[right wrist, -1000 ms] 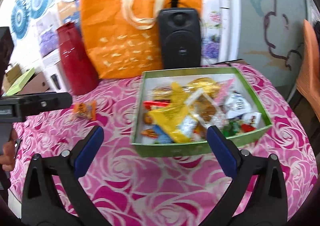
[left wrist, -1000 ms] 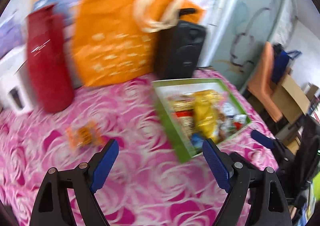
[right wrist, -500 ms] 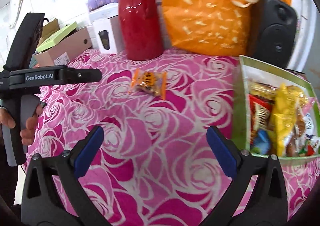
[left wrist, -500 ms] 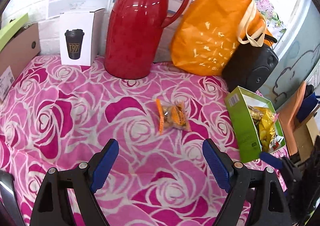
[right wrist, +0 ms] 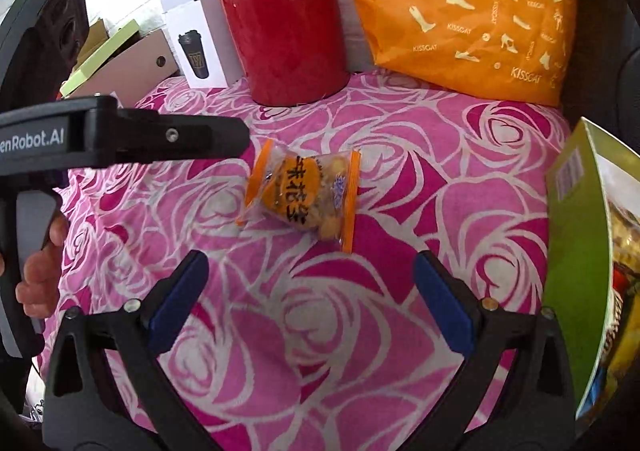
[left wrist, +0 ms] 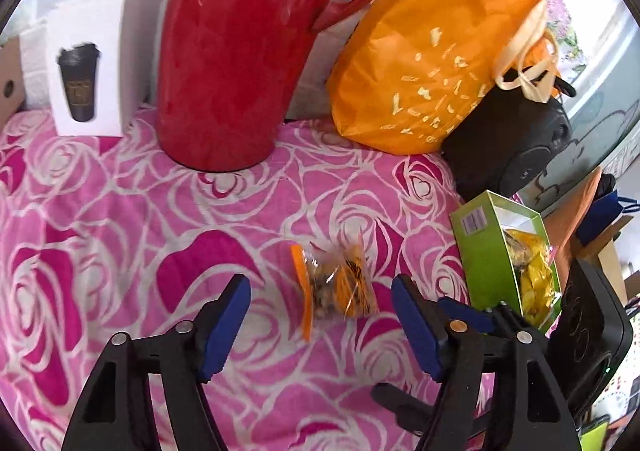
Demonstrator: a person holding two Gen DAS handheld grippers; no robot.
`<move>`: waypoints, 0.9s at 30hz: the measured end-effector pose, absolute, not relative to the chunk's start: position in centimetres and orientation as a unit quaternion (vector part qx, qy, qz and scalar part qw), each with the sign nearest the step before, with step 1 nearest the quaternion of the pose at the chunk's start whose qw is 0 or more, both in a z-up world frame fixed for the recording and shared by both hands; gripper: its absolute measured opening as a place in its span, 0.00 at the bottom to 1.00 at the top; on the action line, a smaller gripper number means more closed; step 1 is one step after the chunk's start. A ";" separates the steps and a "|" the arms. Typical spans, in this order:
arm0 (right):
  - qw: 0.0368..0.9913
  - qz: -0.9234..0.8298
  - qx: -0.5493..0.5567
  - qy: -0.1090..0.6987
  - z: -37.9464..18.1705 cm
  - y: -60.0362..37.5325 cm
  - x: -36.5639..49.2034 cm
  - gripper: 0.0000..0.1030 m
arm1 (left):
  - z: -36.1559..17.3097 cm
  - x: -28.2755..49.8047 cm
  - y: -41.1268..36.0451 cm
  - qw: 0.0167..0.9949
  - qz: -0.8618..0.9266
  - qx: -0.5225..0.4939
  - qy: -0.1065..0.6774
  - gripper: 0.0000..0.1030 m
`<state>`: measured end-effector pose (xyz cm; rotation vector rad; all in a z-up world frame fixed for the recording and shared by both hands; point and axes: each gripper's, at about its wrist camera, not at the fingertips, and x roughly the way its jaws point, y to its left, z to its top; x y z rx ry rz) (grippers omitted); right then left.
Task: Organize snacks
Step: 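Grasp the orange-edged peanut bag with the right tool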
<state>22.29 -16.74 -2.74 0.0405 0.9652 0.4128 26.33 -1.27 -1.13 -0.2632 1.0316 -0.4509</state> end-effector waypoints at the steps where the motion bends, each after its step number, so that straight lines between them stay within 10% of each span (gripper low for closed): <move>1: 0.864 0.200 0.021 0.462 -3.1 -16.7 22.8 0.91 | -1.6 26.8 -1.6 0.832 -0.217 -0.128 0.494 0.72; 8: 0.857 0.214 0.035 0.468 -4.9 -16.7 24.5 0.72 | -4.0 28.0 -3.1 0.814 -0.235 -0.129 0.516 0.70; 11: 0.855 0.214 0.037 0.471 -5.7 -16.6 25.0 0.66 | -4.8 28.4 -3.9 0.806 -0.245 -0.116 0.526 0.39; 13: 0.856 0.213 0.031 0.469 -5.6 -16.4 25.2 0.41 | -5.1 28.5 -4.3 0.805 -0.248 -0.110 0.528 0.39; 15: 0.856 0.208 0.028 0.473 -5.5 -16.3 25.1 0.37 | -4.7 28.3 -4.5 0.807 -0.249 -0.101 0.525 0.39; 27: 0.876 0.207 0.048 0.432 -1.1 -17.4 21.3 0.34 | 0.5 24.2 -4.9 0.834 -0.263 -0.085 0.477 0.38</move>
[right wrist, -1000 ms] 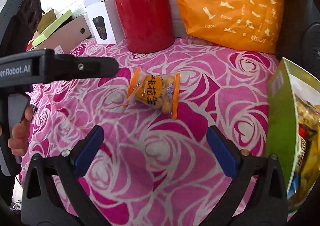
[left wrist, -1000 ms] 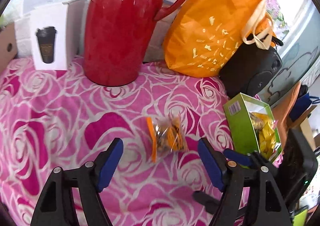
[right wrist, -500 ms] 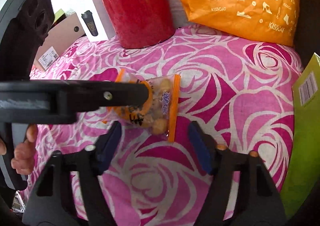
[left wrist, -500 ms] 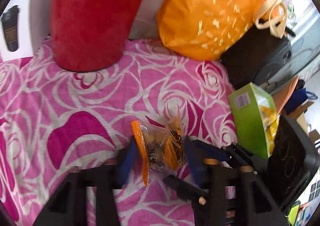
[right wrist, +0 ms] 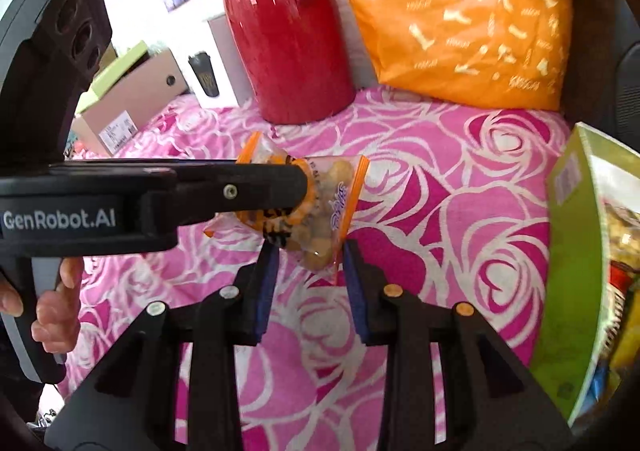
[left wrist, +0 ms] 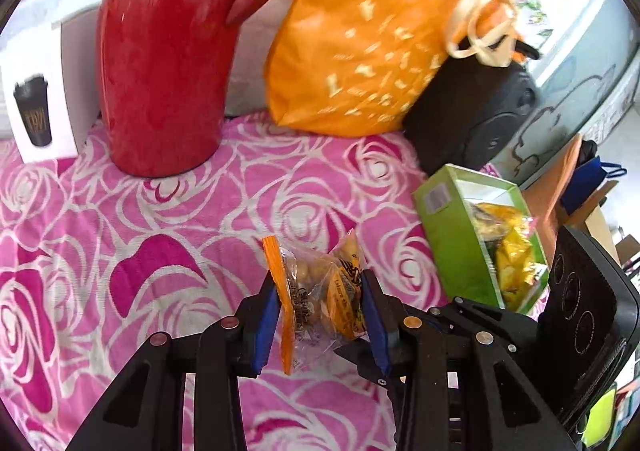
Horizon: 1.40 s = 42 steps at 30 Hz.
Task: Organize snacks
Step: 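Grasp the orange-edged peanut bag with the right tool, then carry the peanut bag into the green box and open the right tool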
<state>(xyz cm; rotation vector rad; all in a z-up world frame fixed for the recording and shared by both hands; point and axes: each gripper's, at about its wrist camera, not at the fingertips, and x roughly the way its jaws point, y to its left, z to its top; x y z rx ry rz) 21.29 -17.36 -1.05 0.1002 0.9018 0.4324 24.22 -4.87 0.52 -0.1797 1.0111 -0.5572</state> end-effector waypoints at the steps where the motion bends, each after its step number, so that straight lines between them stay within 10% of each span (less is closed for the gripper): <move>1: 0.880 0.205 0.049 0.426 -0.5 -17.6 20.7 0.34 | 1.3 23.6 -5.1 0.838 -0.266 -0.080 0.470 0.38; 42: 0.928 -0.052 0.177 0.325 3.1 -45.0 6.1 0.34 | 4.9 16.9 -38.5 0.754 -0.469 0.065 0.455 0.38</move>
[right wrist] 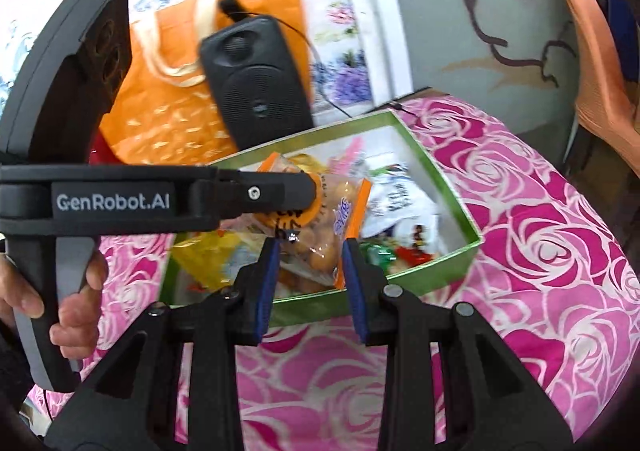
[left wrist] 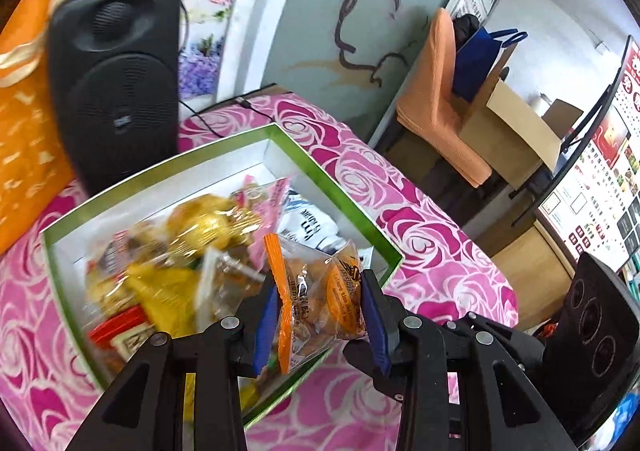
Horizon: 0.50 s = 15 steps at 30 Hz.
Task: Organize snacks
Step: 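Carry the peanut bag into the green box and open the right tool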
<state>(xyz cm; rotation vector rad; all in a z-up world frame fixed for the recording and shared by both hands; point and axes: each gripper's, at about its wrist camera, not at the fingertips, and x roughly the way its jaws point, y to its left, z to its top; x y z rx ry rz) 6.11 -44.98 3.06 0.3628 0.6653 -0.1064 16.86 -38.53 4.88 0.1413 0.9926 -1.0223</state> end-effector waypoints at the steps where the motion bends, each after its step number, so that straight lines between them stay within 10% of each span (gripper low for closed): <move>1: 0.926 -0.054 0.181 0.326 2.7 -45.4 6.2 0.34 | 4.7 17.0 -38.8 0.754 -0.468 0.066 0.456 0.38; 4: 0.923 -0.062 0.189 0.330 1.8 -46.5 6.4 0.34 | 4.0 17.3 -39.6 0.755 -0.465 0.082 0.455 0.40; 8: 0.920 -0.085 0.160 0.348 0.8 -46.5 7.4 0.46 | 3.7 17.8 -39.1 0.773 -0.433 0.086 0.456 0.85; 15: 0.922 -0.090 0.140 0.350 0.5 -45.8 7.8 0.87 | 5.1 18.4 -36.3 0.809 -0.396 0.079 0.427 0.86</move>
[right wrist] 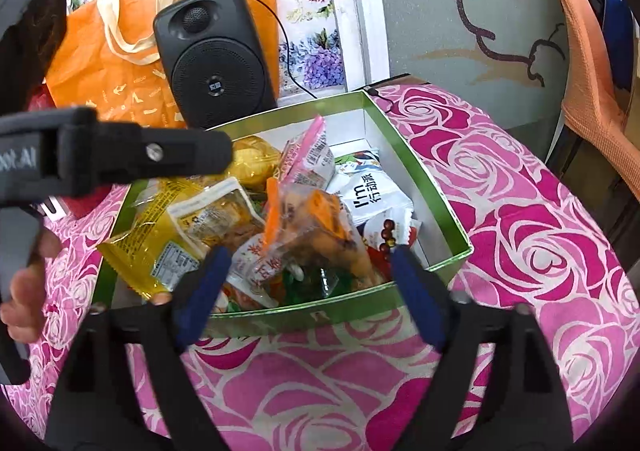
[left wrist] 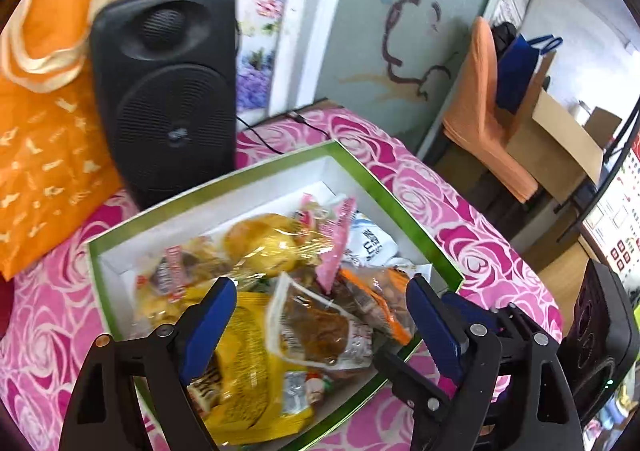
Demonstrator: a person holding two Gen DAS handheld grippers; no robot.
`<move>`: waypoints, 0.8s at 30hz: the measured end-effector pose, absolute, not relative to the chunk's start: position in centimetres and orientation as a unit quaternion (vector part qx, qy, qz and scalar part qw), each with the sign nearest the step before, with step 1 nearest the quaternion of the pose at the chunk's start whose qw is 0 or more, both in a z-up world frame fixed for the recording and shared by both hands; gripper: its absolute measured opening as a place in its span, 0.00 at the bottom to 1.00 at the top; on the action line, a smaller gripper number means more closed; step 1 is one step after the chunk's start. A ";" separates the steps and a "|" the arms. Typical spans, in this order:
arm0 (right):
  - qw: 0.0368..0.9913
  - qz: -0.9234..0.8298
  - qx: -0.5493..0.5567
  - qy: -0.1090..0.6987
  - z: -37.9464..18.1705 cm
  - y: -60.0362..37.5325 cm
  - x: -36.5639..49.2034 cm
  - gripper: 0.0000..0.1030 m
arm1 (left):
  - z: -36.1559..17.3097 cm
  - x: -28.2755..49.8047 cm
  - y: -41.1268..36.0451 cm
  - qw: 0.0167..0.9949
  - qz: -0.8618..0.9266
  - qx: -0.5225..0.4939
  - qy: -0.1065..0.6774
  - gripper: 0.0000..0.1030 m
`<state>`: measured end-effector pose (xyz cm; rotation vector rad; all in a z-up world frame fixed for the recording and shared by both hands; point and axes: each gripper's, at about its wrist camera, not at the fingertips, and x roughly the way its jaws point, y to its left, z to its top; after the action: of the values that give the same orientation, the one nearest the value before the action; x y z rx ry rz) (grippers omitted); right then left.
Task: Organize snacks
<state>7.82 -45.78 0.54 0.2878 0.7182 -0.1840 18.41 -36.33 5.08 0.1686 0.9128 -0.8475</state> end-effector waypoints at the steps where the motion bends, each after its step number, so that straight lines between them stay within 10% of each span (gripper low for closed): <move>1: 0.923 -0.089 0.137 0.350 0.7 -45.6 7.8 0.89 | 5.3 18.4 -35.9 0.813 -0.392 0.073 0.425 0.86; 24: 0.919 -0.122 0.086 0.365 6.1 -39.4 -2.3 0.99 | 6.9 6.0 -21.0 0.902 -0.240 0.073 0.352 0.99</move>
<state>-2.35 -39.36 6.11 0.1758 0.7495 -0.2514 6.01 -21.01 6.85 0.1501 0.7275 -0.4958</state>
